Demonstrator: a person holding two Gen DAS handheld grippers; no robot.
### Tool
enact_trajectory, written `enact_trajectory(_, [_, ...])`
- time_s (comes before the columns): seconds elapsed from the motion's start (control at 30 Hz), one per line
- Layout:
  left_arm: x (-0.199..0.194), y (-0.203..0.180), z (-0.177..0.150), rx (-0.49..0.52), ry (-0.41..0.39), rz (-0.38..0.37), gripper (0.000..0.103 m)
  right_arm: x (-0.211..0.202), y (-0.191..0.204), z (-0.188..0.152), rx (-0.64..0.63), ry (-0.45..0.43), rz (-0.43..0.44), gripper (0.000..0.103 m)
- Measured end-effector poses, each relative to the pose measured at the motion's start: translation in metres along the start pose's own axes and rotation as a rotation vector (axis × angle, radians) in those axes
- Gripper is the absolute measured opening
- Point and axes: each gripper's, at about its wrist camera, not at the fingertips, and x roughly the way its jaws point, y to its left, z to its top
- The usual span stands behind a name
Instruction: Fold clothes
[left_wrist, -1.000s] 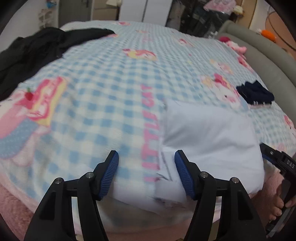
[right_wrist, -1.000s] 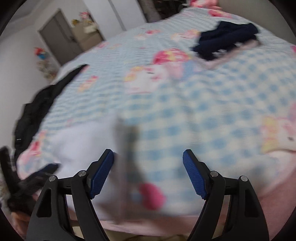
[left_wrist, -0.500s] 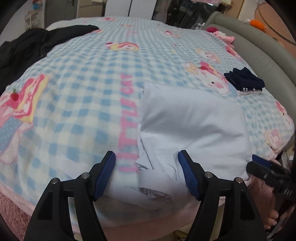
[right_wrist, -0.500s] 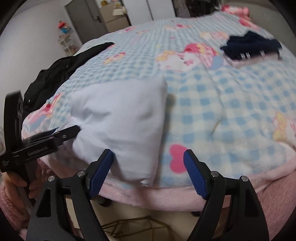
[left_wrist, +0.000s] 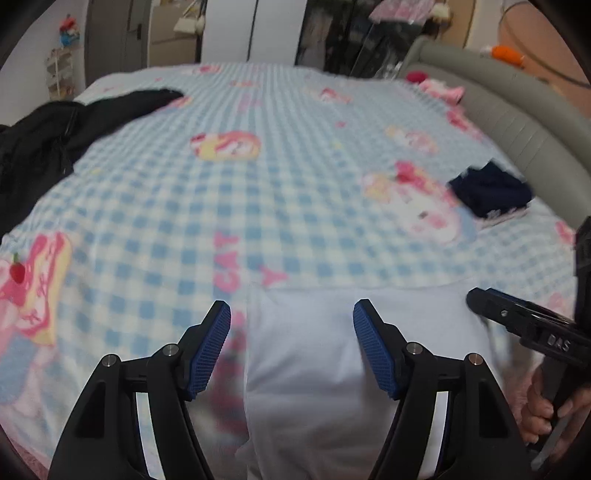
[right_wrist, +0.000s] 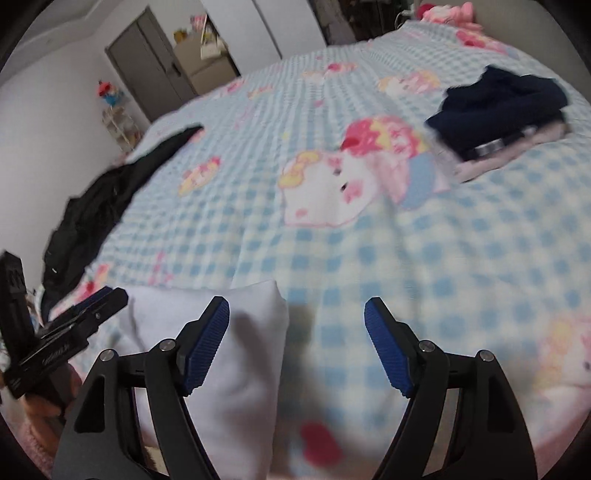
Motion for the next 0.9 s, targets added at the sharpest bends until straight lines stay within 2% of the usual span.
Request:
enact_trajectory(0.03, [0.007, -0.001, 0.0, 0.0, 0.011, 0.003, 0.073, 0.008, 0.0, -0.004, -0.002, 0.004, -0.012, 0.076])
enact_trajectory(0.13, [0.016, 0.016, -0.013, -0.105, -0.002, -0.059, 0.075, 0.013, -0.011, -0.013, 0.025, -0.016, -0.069, 0.076])
enact_trajectory(0.23, [0.012, 0.013, -0.016, -0.112, -0.025, -0.033, 0.075, 0.005, -0.025, -0.012, 0.061, -0.05, -0.139, 0.075])
enact_trajectory(0.3, [0.011, 0.017, -0.016, -0.145, -0.034, -0.05, 0.075, 0.0, -0.035, -0.011, 0.086, -0.072, -0.185, 0.064])
enact_trajectory(0.33, [0.008, 0.022, -0.017, -0.171, -0.036, -0.082, 0.075, -0.001, -0.042, -0.011, 0.103, -0.071, -0.188, 0.065])
enact_trajectory(0.43, [-0.015, 0.029, -0.017, -0.203, -0.085, -0.118, 0.075, -0.006, -0.065, -0.015, 0.189, -0.056, -0.085, 0.064])
enact_trajectory(0.57, [-0.042, 0.026, -0.02, -0.168, -0.142, -0.136, 0.074, -0.029, -0.044, -0.018, 0.135, -0.119, 0.054, 0.074])
enact_trajectory(0.67, [-0.04, 0.02, -0.026, -0.099, -0.123, -0.065, 0.074, -0.03, -0.013, -0.021, 0.075, -0.124, 0.135, 0.077])
enact_trajectory(0.73, [-0.027, 0.026, -0.028, -0.082, -0.066, 0.033, 0.074, -0.016, 0.01, -0.025, 0.008, -0.073, 0.119, 0.077])
enact_trajectory(0.8, [-0.021, 0.047, -0.026, -0.152, -0.035, 0.08, 0.074, 0.0, 0.021, -0.033, -0.037, -0.005, 0.068, 0.077])
enact_trajectory(0.87, [-0.026, 0.074, -0.025, -0.274, -0.039, 0.075, 0.07, 0.003, 0.012, -0.037, 0.009, 0.025, 0.082, 0.078])
enact_trajectory(0.9, [-0.03, 0.082, -0.023, -0.304, -0.05, 0.069, 0.07, 0.003, 0.006, -0.038, 0.04, 0.036, 0.096, 0.079])
